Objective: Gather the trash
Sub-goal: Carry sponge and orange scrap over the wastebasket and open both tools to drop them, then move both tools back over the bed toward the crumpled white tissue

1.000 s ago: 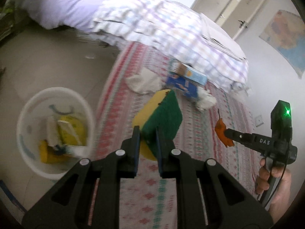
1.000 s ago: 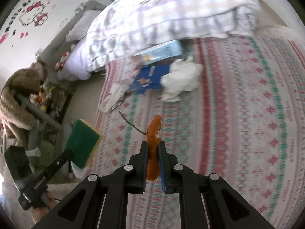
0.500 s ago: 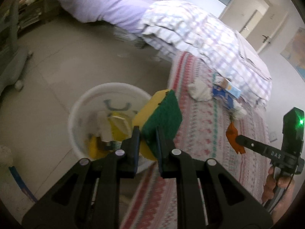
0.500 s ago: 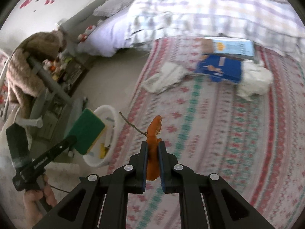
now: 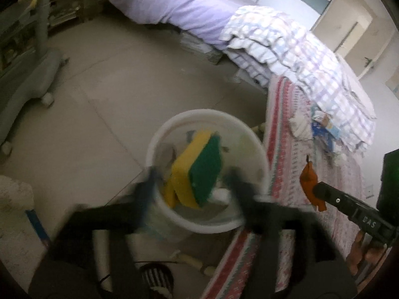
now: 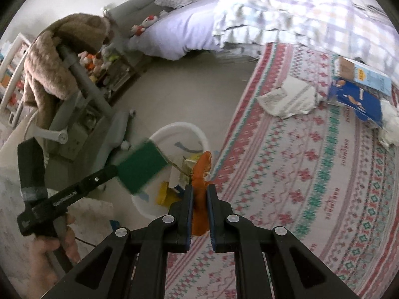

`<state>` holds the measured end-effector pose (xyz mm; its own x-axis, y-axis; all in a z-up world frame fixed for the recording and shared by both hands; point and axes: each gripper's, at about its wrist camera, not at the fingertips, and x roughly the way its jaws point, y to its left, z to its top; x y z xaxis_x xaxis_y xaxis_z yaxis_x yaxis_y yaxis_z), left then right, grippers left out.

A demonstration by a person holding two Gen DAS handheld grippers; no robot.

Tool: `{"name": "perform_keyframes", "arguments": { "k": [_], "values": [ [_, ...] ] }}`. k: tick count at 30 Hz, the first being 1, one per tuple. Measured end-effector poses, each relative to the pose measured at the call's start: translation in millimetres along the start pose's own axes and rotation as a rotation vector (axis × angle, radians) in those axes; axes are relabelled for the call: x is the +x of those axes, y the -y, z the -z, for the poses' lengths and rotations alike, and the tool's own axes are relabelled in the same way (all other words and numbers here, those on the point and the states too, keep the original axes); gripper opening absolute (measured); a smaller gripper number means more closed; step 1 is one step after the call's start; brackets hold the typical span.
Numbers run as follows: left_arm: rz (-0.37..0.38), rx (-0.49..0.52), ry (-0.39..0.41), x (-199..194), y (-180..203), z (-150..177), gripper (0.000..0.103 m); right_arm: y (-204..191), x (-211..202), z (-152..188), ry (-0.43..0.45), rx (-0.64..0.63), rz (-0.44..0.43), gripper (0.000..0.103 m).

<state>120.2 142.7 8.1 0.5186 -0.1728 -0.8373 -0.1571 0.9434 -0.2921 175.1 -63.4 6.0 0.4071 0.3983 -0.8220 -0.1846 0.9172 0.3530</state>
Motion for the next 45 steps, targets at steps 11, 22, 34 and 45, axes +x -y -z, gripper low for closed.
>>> {"name": "perform_keyframes", "arguments": {
  "k": [11,22,34,45],
  "values": [
    [-0.223,-0.009,-0.011,-13,-29,5,0.088,-25,27,-9,-0.011,-0.020,-0.008,0.011],
    [-0.224,0.018,-0.010,-15,-30,6,0.089,-51,37,-25,-0.014,-0.007,-0.085,0.019],
    [-0.195,0.027,-0.008,-15,-17,4,0.093,-22,-11,-24,0.056,-0.029,0.043,0.071],
    [-0.113,0.062,-0.014,-11,23,6,0.100,39,-56,0,0.060,-0.013,0.158,0.071]
  ]
}}
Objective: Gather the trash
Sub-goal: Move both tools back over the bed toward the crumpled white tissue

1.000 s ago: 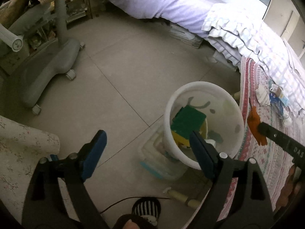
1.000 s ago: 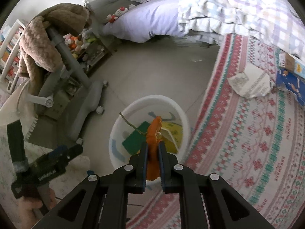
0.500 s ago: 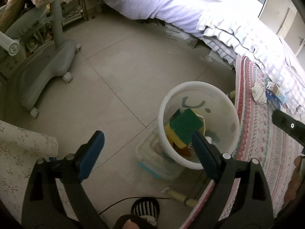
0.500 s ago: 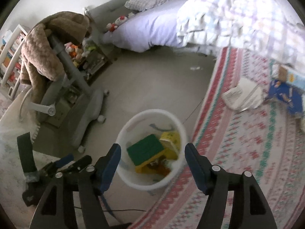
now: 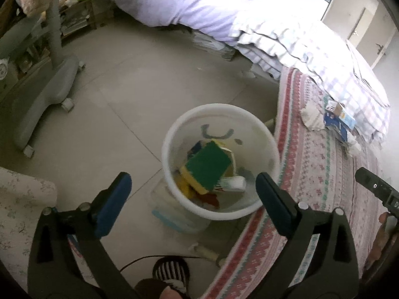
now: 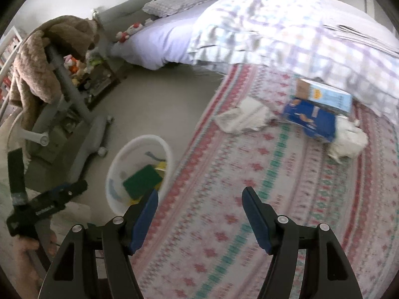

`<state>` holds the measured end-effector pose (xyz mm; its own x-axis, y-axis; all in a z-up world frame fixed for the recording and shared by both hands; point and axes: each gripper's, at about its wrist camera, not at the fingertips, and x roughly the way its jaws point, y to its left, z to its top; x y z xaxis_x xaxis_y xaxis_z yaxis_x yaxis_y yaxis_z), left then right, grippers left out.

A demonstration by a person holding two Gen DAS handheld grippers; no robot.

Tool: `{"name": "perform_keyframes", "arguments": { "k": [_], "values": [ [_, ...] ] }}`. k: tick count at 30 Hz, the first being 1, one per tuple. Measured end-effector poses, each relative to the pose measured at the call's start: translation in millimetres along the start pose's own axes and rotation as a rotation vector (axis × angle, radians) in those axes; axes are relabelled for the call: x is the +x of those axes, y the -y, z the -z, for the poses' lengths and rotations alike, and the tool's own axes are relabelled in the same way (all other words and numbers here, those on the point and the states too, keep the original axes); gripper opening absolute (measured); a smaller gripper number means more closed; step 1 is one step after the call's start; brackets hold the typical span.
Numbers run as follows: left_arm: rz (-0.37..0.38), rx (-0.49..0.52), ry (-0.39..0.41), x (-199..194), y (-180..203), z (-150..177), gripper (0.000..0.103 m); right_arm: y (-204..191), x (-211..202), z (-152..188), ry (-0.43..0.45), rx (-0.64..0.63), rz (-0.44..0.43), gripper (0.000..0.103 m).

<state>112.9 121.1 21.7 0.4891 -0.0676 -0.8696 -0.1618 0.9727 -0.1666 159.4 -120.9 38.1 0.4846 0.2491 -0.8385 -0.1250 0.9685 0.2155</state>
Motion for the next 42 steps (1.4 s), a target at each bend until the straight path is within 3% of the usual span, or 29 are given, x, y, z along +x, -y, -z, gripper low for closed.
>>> {"name": "perform_keyframes", "arguments": {
  "k": [10,21,31,42],
  "values": [
    [0.019,0.021,-0.008,10,40,-4,0.101,62,-13,10,0.016,0.079,0.071,0.072],
    [0.072,0.002,-0.006,26,93,-19,0.101,129,-33,-1,0.052,0.181,0.109,0.073],
    [0.134,0.024,0.035,56,153,-39,0.101,202,-36,-13,0.106,0.385,0.114,0.073],
    [0.149,0.335,0.153,106,227,-52,0.101,222,6,-30,0.132,0.383,0.075,0.073]
  ]
}}
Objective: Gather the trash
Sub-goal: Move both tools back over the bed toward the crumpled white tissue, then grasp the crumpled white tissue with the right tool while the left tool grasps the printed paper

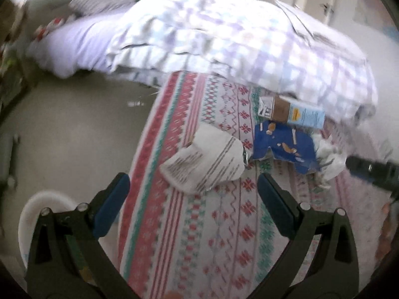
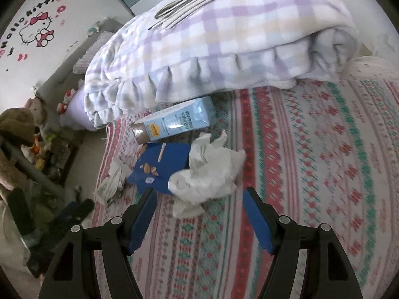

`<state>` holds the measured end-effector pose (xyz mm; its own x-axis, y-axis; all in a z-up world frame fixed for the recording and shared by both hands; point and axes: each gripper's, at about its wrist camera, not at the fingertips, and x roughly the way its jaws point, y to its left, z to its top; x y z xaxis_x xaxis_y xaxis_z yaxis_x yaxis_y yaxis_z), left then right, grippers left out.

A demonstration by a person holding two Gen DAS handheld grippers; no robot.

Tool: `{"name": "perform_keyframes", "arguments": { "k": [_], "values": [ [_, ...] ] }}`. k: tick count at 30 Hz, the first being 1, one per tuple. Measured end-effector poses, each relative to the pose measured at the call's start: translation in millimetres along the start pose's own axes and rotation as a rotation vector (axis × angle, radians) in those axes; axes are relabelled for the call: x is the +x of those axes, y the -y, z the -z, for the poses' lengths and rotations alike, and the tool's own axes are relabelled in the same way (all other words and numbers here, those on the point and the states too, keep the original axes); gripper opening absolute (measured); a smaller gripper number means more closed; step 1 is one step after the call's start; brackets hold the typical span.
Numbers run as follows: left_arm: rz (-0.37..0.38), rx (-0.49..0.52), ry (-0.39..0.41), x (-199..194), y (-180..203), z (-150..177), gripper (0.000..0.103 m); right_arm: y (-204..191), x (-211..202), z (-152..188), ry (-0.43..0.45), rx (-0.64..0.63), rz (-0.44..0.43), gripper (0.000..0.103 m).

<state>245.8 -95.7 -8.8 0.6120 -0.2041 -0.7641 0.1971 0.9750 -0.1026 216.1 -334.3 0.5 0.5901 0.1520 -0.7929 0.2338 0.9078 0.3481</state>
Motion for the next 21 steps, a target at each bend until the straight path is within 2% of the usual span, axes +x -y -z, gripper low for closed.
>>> {"name": "perform_keyframes", "arguments": {
  "k": [5,9,10,14,16,17,18,19,21],
  "values": [
    [0.026,0.020,-0.005,26,2,-3,0.101,0,31,-6,-0.016,-0.022,0.007,0.073],
    [0.044,0.017,-0.028,40,2,-4,0.090,3,44,-9,-0.011,-0.027,-0.008,0.072],
    [0.060,0.015,-0.019,39,2,-5,0.083,3,44,-10,-0.009,-0.028,-0.007,0.070],
    [0.077,-0.010,-0.009,37,-2,-6,0.074,5,45,-10,0.001,-0.029,-0.013,0.059],
    [0.082,-0.044,0.003,35,-9,-5,0.047,9,43,-9,-0.003,-0.019,-0.015,0.055],
    [0.099,-0.059,0.004,36,-12,-5,0.045,11,42,-9,-0.004,-0.011,-0.016,0.053],
    [0.109,-0.071,0.001,36,-14,-5,0.032,13,40,-8,-0.005,-0.003,-0.013,0.053],
    [0.087,-0.061,-0.006,36,-15,-5,0.012,16,37,-7,-0.006,0.001,-0.009,0.052],
    [0.098,-0.057,-0.014,36,-16,-3,0.011,17,33,-6,-0.008,0.006,0.004,0.051]
  ]
}}
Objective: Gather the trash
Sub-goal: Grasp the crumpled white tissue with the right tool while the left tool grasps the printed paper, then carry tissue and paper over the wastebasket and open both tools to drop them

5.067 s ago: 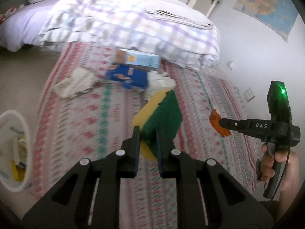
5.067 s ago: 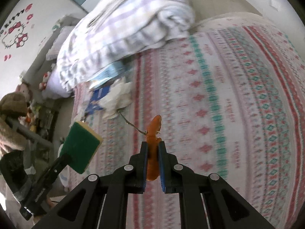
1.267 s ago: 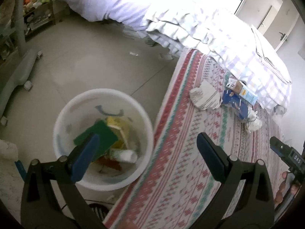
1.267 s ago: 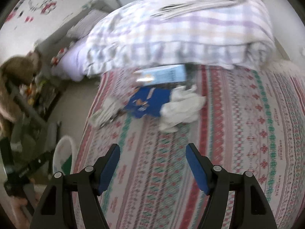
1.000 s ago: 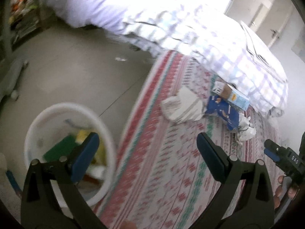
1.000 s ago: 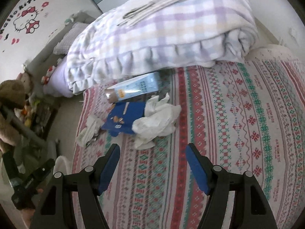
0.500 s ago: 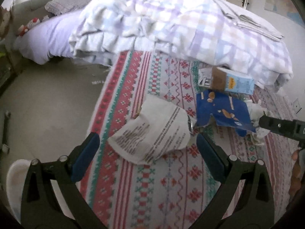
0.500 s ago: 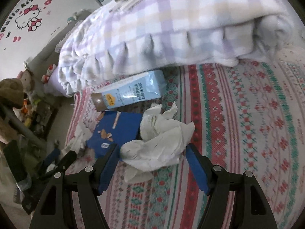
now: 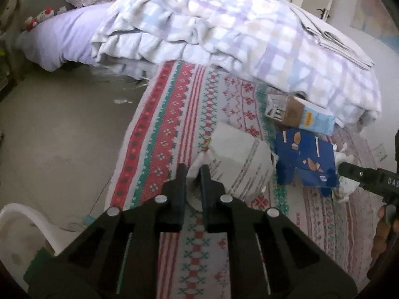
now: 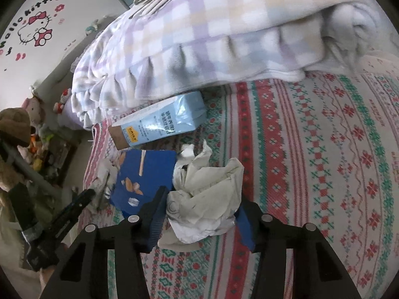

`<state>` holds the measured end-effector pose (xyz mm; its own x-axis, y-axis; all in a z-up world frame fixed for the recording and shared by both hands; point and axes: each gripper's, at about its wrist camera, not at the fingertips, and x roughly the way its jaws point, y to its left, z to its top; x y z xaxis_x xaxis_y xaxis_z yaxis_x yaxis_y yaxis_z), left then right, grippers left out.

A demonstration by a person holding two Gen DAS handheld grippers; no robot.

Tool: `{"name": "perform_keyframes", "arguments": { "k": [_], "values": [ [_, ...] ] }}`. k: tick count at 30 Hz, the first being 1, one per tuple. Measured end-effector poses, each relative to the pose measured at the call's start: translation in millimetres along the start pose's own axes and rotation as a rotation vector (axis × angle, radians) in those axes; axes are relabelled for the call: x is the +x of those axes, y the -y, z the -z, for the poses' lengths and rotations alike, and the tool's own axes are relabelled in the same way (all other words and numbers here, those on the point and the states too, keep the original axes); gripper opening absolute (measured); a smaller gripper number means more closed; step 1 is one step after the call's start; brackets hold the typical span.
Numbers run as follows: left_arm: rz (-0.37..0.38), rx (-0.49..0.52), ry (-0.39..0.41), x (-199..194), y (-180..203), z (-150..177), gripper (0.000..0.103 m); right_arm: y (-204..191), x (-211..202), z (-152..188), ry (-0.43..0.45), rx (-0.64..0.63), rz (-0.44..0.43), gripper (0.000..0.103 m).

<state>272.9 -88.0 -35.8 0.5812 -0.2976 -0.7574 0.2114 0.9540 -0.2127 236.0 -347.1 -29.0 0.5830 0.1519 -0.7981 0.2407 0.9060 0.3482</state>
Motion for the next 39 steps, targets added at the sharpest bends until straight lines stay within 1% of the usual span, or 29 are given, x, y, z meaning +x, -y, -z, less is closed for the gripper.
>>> {"name": "perform_keyframes", "arguments": {
  "k": [5,8,10,15,18,23,27,32,37,39],
  "values": [
    [0.007,0.007,-0.024,-4,5,3,0.007,0,-20,5,0.006,-0.011,0.007,0.051],
    [0.024,-0.025,-0.029,-11,5,4,0.006,-1,-33,6,0.017,-0.020,0.011,0.051],
    [0.041,-0.044,-0.022,-20,6,4,0.005,-2,-42,7,0.028,-0.021,0.004,0.051],
    [0.058,-0.041,-0.001,-43,12,2,0.005,0,-65,8,0.052,-0.032,-0.005,0.051],
    [0.058,-0.035,0.002,-57,13,4,0.004,4,-78,11,0.059,-0.029,0.001,0.051],
    [0.051,-0.024,0.012,-79,14,6,0.004,9,-98,21,0.045,-0.001,-0.006,0.051],
    [0.040,-0.017,0.010,-98,11,13,0.004,2,-107,28,0.036,-0.020,-0.017,0.051],
    [0.018,-0.036,0.001,-119,-3,20,0.004,-19,-116,37,0.032,-0.074,-0.035,0.051],
    [0.013,-0.082,0.014,-144,-31,35,0.004,-41,-116,45,0.018,-0.089,-0.072,0.051],
    [-0.005,-0.106,-0.003,-150,-45,42,0.004,-51,-114,48,0.010,-0.092,-0.094,0.051]
  ]
}}
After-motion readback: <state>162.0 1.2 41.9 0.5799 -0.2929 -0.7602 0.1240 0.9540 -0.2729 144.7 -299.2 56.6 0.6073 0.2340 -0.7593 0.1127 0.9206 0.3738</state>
